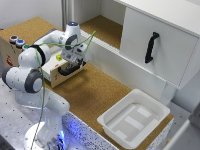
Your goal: Push the drawer
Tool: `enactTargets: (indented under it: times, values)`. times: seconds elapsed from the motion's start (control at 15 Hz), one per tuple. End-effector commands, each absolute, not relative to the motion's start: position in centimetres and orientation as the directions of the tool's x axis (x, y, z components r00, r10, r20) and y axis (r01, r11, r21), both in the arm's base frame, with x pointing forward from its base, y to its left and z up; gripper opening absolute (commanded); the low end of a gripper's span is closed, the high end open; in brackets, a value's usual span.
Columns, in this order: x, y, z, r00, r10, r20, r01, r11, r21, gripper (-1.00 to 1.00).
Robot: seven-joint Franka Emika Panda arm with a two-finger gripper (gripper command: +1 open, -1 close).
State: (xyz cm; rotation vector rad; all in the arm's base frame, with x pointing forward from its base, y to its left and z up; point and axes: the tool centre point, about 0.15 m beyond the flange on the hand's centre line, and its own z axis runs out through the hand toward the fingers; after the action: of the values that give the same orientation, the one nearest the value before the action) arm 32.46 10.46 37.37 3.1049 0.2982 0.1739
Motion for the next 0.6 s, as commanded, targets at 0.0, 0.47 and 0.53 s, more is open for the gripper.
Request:
enactTargets:
  times: [0.0, 0.47, 0.53]
  values:
    - [31.9, 9.9, 36.3, 0.969, 0.181, 0.169, 0.179, -0.983, 0.031, 1.0]
    - [32.1, 11.5, 36.3, 0.989, 0.132, 0.066, 0.133, -0.991, -0.014, 1.0]
    - [31.9, 12.1, 36.0, 0.992, 0.11, 0.069, 0.112, -0.993, -0.033, 1.0]
